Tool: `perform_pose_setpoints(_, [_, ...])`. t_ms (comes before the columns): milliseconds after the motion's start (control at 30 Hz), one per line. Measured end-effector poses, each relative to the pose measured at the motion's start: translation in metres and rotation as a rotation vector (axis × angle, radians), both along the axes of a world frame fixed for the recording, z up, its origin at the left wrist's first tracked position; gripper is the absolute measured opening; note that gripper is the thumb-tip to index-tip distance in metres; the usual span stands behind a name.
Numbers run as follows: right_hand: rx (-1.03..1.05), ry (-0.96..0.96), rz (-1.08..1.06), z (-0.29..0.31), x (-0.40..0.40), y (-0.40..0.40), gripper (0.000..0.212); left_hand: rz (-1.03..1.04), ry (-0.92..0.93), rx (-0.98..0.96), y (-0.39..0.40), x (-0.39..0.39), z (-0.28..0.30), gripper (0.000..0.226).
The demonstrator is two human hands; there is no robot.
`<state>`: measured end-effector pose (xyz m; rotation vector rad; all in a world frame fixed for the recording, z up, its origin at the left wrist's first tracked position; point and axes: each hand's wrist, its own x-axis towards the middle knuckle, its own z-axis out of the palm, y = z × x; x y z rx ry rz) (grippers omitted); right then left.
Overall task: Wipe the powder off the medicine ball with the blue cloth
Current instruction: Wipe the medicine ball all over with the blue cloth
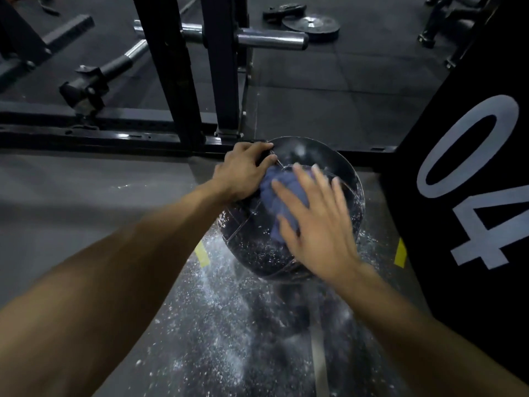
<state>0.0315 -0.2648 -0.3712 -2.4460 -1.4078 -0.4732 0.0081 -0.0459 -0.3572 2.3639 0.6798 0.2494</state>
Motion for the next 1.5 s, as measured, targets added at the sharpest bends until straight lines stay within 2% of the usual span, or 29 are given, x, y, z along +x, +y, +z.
perform_pose_setpoints(67, [0.081,0.126,-0.194,0.013,0.021,0.019,0.057,-0.02,-0.003,-0.001,0.01,0.002,0.002,0.063])
perform_pose_setpoints(167, [0.125,0.376,-0.384,0.036,0.056,0.039,0.054,-0.026,-0.03,-0.015,0.009,-0.006,-0.001,0.057])
perform_pose_setpoints(300, [0.087,0.42,-0.329,0.051,0.071,0.042,0.049,0.035,0.098,0.129,-0.007,-0.029,0.001,0.06])
perform_pose_setpoints(367, [0.068,0.451,-0.312,0.054,0.072,0.042,0.049,0.065,0.055,0.247,-0.01,-0.032,0.001,0.062])
perform_pose_setpoints(433, [0.067,0.465,-0.289,0.055,0.075,0.044,0.05,-0.011,-0.051,0.281,-0.009,-0.024,0.001,0.061])
perform_pose_setpoints(500, [0.079,0.469,-0.265,0.053,0.081,0.043,0.05,-0.162,-0.085,0.23,-0.01,-0.01,-0.004,0.064])
perform_pose_setpoints(567, [0.101,0.457,-0.258,0.047,0.087,0.041,0.05,-0.206,-0.083,0.211,-0.014,0.002,-0.01,0.065])
perform_pose_setpoints(667, [0.152,0.397,-0.257,0.037,0.089,0.036,0.051,-0.16,-0.083,0.279,-0.017,0.014,-0.014,0.064])
perform_pose_setpoints(833, [0.287,0.218,-0.152,0.01,0.042,0.014,0.057,-0.125,-0.01,0.336,-0.019,0.014,-0.004,0.067])
perform_pose_setpoints(900, [0.339,0.147,-0.073,-0.008,0.02,0.004,0.056,-0.101,0.017,0.28,-0.016,0.011,-0.003,0.067])
perform_pose_setpoints(1033, [0.269,-0.043,0.148,-0.054,-0.01,-0.008,0.054,-0.024,-0.013,0.164,-0.002,0.012,-0.001,0.051])
perform_pose_setpoints(1133, [0.208,-0.126,0.251,-0.061,-0.002,-0.006,0.05,0.056,-0.026,0.129,0.012,0.004,-0.005,0.044])
perform_pose_setpoints(1233, [0.265,-0.031,0.203,-0.049,0.01,-0.002,0.047,0.12,-0.028,0.122,0.015,-0.013,-0.012,0.046])
perform_pose_setpoints(1333, [0.266,0.16,0.111,-0.035,0.026,-0.001,0.053,0.229,-0.02,0.092,0.007,-0.028,-0.019,0.046])
perform_pose_setpoints(1400, [0.311,0.322,-0.035,-0.022,0.038,0.01,0.058,0.3,-0.023,0.06,-0.006,-0.037,-0.019,0.047])
perform_pose_setpoints(1500, [0.42,0.525,-0.259,0.001,0.045,0.034,0.059,0.327,-0.023,0.134,-0.029,-0.048,-0.013,0.05])
